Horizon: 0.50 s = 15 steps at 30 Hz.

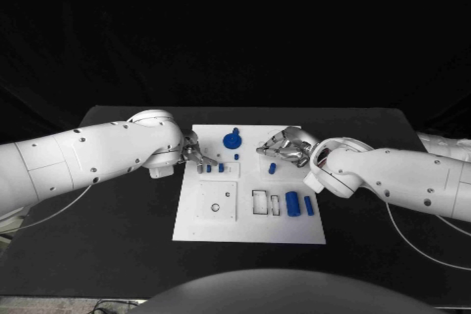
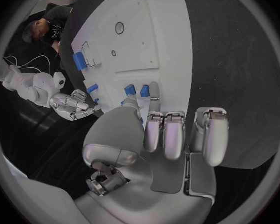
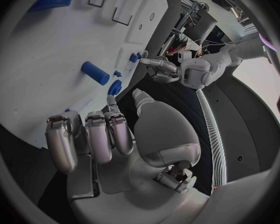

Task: Assemble the parts on the task board

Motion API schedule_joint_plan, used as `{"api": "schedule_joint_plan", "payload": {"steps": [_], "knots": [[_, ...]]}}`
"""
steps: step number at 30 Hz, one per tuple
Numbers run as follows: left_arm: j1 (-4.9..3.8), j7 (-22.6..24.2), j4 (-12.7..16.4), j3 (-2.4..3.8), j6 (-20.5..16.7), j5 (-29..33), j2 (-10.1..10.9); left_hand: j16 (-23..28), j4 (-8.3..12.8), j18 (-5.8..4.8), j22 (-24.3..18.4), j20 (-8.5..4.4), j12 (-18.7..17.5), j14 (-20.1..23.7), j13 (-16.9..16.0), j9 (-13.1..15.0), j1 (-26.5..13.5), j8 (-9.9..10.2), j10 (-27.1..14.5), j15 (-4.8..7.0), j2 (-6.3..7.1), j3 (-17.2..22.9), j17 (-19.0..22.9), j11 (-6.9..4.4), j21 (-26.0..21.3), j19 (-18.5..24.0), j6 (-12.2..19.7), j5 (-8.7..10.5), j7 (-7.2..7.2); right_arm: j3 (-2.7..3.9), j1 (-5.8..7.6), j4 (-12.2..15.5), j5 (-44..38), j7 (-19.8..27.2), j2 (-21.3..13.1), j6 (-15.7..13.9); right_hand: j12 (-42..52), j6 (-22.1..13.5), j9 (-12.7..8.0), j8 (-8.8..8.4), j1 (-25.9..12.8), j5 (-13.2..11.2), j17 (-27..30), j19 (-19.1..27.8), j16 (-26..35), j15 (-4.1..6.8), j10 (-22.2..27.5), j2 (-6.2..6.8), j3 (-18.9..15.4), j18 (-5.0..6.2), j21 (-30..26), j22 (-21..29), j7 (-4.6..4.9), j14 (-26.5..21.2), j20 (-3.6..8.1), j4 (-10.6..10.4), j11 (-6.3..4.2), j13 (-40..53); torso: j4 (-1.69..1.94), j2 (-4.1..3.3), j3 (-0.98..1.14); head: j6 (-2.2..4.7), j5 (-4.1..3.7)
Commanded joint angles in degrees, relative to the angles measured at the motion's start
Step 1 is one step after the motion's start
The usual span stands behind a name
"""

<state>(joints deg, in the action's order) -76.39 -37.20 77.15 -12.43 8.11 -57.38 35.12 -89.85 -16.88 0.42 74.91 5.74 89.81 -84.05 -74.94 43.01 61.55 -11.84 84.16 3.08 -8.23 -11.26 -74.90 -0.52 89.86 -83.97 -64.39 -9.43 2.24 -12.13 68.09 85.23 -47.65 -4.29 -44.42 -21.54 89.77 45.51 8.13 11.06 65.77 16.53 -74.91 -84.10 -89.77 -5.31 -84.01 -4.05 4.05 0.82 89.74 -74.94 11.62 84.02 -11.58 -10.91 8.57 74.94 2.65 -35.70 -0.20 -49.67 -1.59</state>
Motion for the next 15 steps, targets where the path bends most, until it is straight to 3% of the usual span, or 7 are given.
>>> {"api": "schedule_joint_plan", "payload": {"steps": [1, 5, 8, 15], "knots": [[-0.05, 2.1, 0.9, 0.08, -4.9, -0.7, 0.8, -0.1, 0.0, -0.42, 15.1, -0.55, 0.2, -6.0, -15.1, 0.1, -1.3, -0.4, 5.8, 0.04, -0.29, -1.0, -15.1, -0.41, 0.1, -6.0, -0.6, 0.68, 0.05, 0.0, -0.07, 0.0, -0.5, 0.5, 0.0, 0.0, 0.2, -0.2, 0.1, 0.31, -0.1, 0.3, -15.1, -5.9, -0.2, -0.4, -6.0, 0.04, 0.2, -0.82, 0.3, -15.1, 1.08, 6.0, -0.34, 0.1, 0.28, 15.1, 0.0, 0.01, -0.05, 0.21, -0.19], [-0.25, 4.3, 2.1, 0.13, -9.0, 0.5, 2.1, -0.1, 0.1, -0.42, 15.1, -0.67, 0.2, -6.0, -15.1, 0.3, -2.9, -0.4, 5.8, 0.01, -0.46, -2.4, -15.1, -0.38, 0.1, -6.0, -0.6, 2.16, 0.1, 0.0, -0.09, 0.1, -0.4, 1.3, -0.1, -1.2, 0.2, -0.2, 0.1, 0.32, -0.1, 0.3, -15.1, -5.9, -0.2, -0.4, -6.0, 0.03, 0.2, -0.82, 0.3, -15.1, 1.08, 6.0, -0.34, 0.1, 0.28, 15.1, -0.01, 0.05, -0.08, 0.34, -0.3], [-0.47, 8.3, 3.2, 0.16, -15.3, 3.0, 3.5, -0.1, 0.2, -0.42, 15.1, -0.81, 0.2, -6.0, -15.1, 0.2, -3.2, -0.1, 5.8, -0.13, -0.03, -3.3, -15.1, -0.23, 0.1, -6.0, 0.0, 2.5, 0.28, 0.01, -0.08, 0.5, -0.1, 3.0, -0.7, -3.3, 0.2, -0.2, 0.1, 0.33, -0.1, 0.3, -15.1, -5.9, -0.2, -0.39, -6.0, 0.02, 0.2, -0.82, 0.3, -15.1, 1.08, 6.0, -0.34, 0.1, 0.28, 15.1, 0.04, 0.0, -0.02, 0.39, -0.16], [-0.59, 22.0, 3.9, 0.1, -31.0, 11.5, 5.0, -0.1, 0.4, -0.42, 15.1, -0.81, 0.2, -6.0, -15.1, -1.9, 4.5, 2.1, 5.8, -1.13, 1.47, -4.1, -15.1, 0.96, 0.1, -6.0, 4.4, 1.69, 1.48, 0.03, 0.67, 1.9, 1.2, 5.5, -2.2, -6.3, 0.2, -0.1, 0.1, 0.39, -0.1, 0.4, -15.1, -5.9, -0.2, -0.39, -6.0, 0.01, 0.2, -0.82, 0.3, -15.1, 1.05, 6.0, -0.34, 0.1, 0.27, 15.1, 0.22, 0.12, 0.04, 0.56, -0.14]]}}
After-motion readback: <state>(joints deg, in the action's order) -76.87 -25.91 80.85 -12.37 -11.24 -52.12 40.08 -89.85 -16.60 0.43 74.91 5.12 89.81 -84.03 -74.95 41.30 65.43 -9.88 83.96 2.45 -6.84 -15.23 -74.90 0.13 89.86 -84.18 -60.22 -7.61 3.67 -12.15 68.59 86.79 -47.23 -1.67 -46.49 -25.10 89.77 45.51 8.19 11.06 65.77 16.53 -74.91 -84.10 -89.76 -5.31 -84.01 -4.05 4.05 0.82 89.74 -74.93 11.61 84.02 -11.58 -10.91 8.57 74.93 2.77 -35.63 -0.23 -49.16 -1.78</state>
